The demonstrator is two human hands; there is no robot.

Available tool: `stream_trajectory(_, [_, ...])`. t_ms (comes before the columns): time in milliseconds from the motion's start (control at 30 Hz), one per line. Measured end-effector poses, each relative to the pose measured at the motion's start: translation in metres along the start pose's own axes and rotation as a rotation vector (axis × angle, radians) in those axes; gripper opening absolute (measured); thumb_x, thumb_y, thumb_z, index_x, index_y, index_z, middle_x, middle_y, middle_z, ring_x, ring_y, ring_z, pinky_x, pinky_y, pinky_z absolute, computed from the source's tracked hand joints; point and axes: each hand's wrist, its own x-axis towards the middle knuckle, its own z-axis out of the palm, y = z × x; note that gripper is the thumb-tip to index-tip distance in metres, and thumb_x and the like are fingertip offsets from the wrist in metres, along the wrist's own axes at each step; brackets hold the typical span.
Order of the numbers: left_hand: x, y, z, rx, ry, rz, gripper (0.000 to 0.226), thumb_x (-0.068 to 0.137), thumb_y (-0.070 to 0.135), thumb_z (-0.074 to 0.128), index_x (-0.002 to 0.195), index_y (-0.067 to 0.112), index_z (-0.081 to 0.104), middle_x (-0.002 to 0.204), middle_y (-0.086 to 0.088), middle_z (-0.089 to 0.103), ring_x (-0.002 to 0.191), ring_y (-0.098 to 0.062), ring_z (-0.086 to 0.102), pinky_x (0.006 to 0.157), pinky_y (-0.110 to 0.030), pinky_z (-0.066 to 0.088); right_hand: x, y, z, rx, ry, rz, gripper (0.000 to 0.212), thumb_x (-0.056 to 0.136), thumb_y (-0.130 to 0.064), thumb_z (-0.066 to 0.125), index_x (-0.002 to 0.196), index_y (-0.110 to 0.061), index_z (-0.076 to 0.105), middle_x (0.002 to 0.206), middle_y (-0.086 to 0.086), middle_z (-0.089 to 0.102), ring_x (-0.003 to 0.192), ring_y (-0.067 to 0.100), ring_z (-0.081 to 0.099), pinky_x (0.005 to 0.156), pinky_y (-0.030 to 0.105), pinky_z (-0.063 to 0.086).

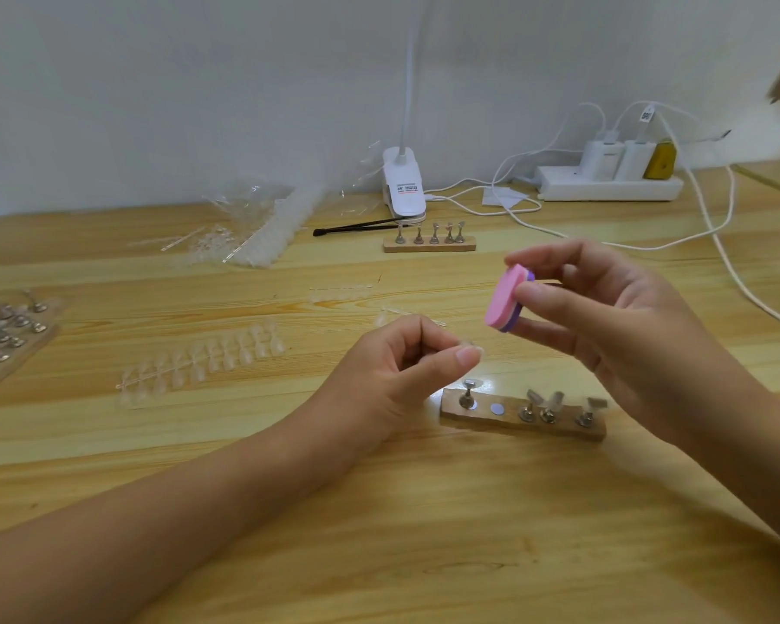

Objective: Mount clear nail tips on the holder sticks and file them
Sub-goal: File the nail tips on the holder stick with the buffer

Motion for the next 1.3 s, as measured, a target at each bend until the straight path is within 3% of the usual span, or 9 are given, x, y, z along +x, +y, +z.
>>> stream_trajectory(200, [0.001, 0.0, -0.003, -0.044, -0.002, -0.03, 0.019, 0.076, 0.041, 0.078, 0.081, 0.025, 0.069, 0.065, 0.022, 0.059, 0.062, 0.005, 0.053, 0.066, -0.009, 0.044, 0.001, -0.003, -0.003, 0.026, -0.047, -0.014, 0.023, 0.08, -0.012, 0.064, 0.096, -0.025, 0.074, 0.091, 0.0, 0.07, 0.087, 0.014, 0.07, 0.078, 0.025, 0.057])
stream_trajectory(367, [0.004, 0.0, -0.005, -0.141, 0.02, -0.059, 0.032, 0.067, 0.049, 0.074, 0.084, 0.022, 0.07, 0.066, 0.012, 0.052, 0.064, -0.006, 0.045, 0.07, -0.021, 0.04, -0.004, -0.004, -0.002, -0.11, -0.208, 0.024, 0.022, 0.078, -0.018, 0.073, 0.1, -0.024, 0.071, 0.092, -0.001, 0.072, 0.087, 0.017, 0.072, 0.079, 0.024, 0.056])
stream_trajectory(467, [0.004, 0.001, -0.007, -0.165, 0.012, -0.063, 0.023, 0.068, 0.048, 0.074, 0.077, 0.027, 0.071, 0.067, 0.01, 0.051, 0.064, -0.006, 0.045, 0.072, -0.024, 0.039, -0.008, -0.006, 0.005, -0.185, -0.326, 0.061, 0.023, 0.079, -0.019, 0.074, 0.101, -0.021, 0.069, 0.096, 0.001, 0.073, 0.091, 0.02, 0.073, 0.081, 0.023, 0.056])
stream_trajectory(667, [0.004, 0.001, -0.007, -0.197, -0.01, -0.072, 0.016, 0.067, 0.045, 0.074, 0.071, 0.029, 0.071, 0.066, 0.008, 0.048, 0.063, -0.007, 0.043, 0.071, -0.022, 0.04, -0.007, -0.009, 0.008, -0.119, -0.074, -0.017, 0.035, 0.067, -0.026, 0.076, 0.101, -0.017, 0.067, 0.092, 0.0, 0.073, 0.09, 0.019, 0.073, 0.081, 0.022, 0.056])
stream_trajectory(800, [0.004, 0.0, -0.007, -0.17, -0.015, -0.068, 0.025, 0.069, 0.045, 0.074, 0.081, 0.023, 0.072, 0.07, 0.004, 0.053, 0.07, -0.012, 0.043, 0.074, -0.027, 0.039, -0.011, -0.006, 0.017, -0.161, -0.18, 0.027, 0.034, 0.067, -0.023, 0.076, 0.098, -0.014, 0.065, 0.089, 0.001, 0.074, 0.087, 0.018, 0.072, 0.079, 0.022, 0.057])
stream_trajectory(1000, [0.004, 0.0, -0.008, -0.177, -0.023, -0.072, 0.016, 0.069, 0.045, 0.074, 0.07, 0.03, 0.07, 0.065, 0.01, 0.048, 0.063, -0.006, 0.042, 0.071, -0.022, 0.039, -0.008, -0.007, 0.014, -0.106, -0.005, -0.009, 0.038, 0.064, -0.026, 0.076, 0.098, -0.014, 0.065, 0.089, 0.001, 0.073, 0.086, 0.016, 0.072, 0.079, 0.022, 0.056])
stream_trajectory(1167, [0.004, -0.001, -0.008, -0.132, -0.039, -0.048, 0.016, 0.073, 0.046, 0.073, 0.077, 0.03, 0.072, 0.072, 0.012, 0.062, 0.07, -0.009, 0.047, 0.075, -0.026, 0.041, -0.012, -0.007, 0.02, -0.163, -0.154, 0.073, 0.031, 0.07, -0.018, 0.077, 0.095, -0.008, 0.064, 0.095, 0.011, 0.074, 0.087, 0.02, 0.074, 0.072, 0.018, 0.056])
stream_trajectory(1300, [0.004, -0.001, -0.009, -0.173, -0.017, -0.067, 0.016, 0.069, 0.045, 0.074, 0.072, 0.03, 0.071, 0.065, 0.011, 0.051, 0.063, -0.006, 0.043, 0.071, -0.023, 0.04, -0.01, -0.011, 0.015, -0.126, -0.017, 0.033, 0.037, 0.066, -0.024, 0.076, 0.099, -0.012, 0.065, 0.092, 0.005, 0.075, 0.088, 0.018, 0.074, 0.077, 0.019, 0.056])
